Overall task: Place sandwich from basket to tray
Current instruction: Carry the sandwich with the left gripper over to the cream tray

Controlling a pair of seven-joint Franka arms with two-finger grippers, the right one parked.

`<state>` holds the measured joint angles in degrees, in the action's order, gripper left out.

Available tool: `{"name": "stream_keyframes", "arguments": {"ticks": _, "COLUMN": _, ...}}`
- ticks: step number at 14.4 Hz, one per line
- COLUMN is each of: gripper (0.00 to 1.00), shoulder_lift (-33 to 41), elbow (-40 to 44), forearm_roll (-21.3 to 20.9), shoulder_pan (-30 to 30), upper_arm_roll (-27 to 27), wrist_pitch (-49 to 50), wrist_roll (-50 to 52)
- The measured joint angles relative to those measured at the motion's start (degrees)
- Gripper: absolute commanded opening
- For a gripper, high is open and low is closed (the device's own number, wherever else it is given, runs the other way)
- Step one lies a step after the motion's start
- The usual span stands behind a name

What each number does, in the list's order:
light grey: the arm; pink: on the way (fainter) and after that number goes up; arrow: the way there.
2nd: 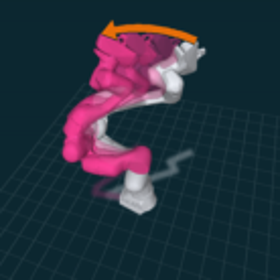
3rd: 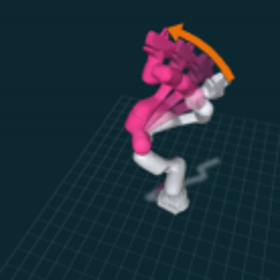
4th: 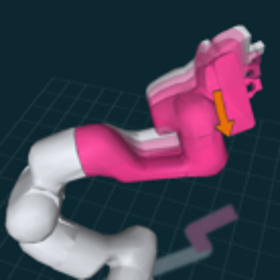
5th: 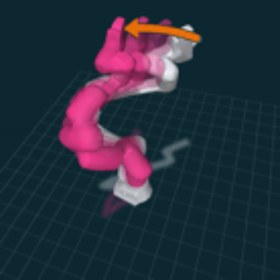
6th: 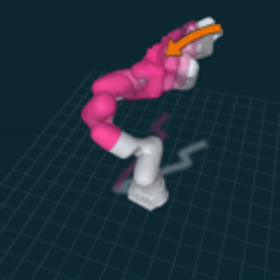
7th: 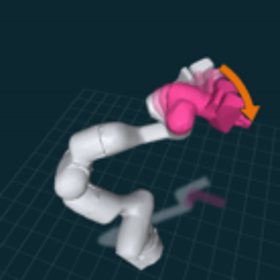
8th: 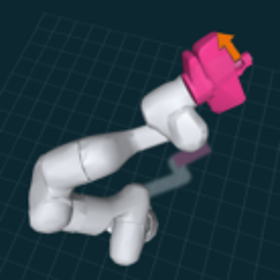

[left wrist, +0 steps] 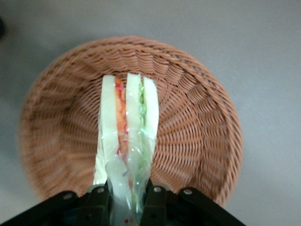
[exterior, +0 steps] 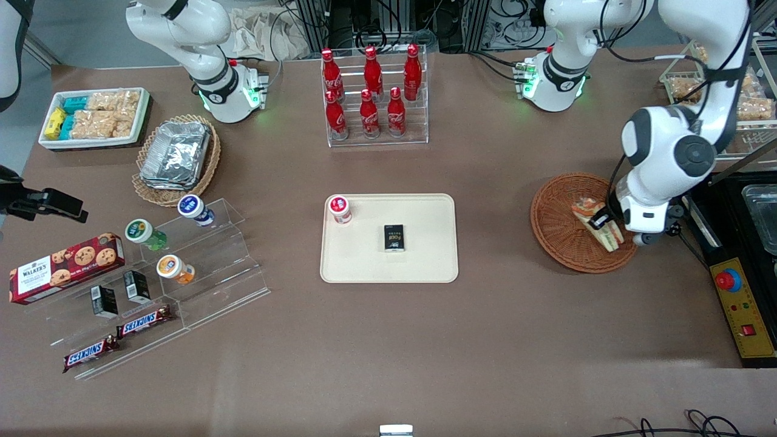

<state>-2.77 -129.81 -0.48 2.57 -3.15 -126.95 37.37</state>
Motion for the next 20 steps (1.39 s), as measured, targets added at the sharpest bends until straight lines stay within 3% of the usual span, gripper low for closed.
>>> {"name": "stream_keyframes", "arguments": {"ticks": 4, "gripper": 0.0, "shoulder_lift": 2.34, "elbow": 17.05, "forearm_roll": -0.03, "shoulder_pan": -0.39, "upper_arm_roll": -0.46, "wrist_pitch": 22.46, "wrist_roll": -5.27}}
{"name": "stream_keyframes", "arguments": {"ticks": 8, "gripper": 0.0, "shoulder_lift": 2.31, "elbow": 29.67, "forearm_roll": 1.7, "shoulder_pan": -0.71, "upper_arm_roll": -4.39, "wrist_pitch": 30.96, "wrist_roll": -8.26}}
{"name": "stream_keyframes", "arguments": {"ticks": 11, "gripper": 0.0, "shoulder_lift": 1.64, "elbow": 34.41, "forearm_roll": 4.83, "shoulder_pan": -0.85, "upper_arm_roll": -10.68, "wrist_pitch": 31.18, "wrist_roll": -8.46}}
{"name": "stream_keyframes", "arguments": {"ticks": 16, "gripper": 0.0, "shoulder_lift": -5.74, "elbow": 34.59, "forearm_roll": 5.1, "shoulder_pan": -1.47, "upper_arm_roll": -25.17, "wrist_pitch": 21.96, "wrist_roll": -8.43}}
{"name": "stream_keyframes", "arguments": {"ticks": 20, "gripper": 0.0, "shoulder_lift": -16.17, "elbow": 30.86, "forearm_roll": 3.77, "shoulder_pan": -6.14, "upper_arm_roll": -28.3, "wrist_pitch": 8.2, "wrist_roll": -8.05}}
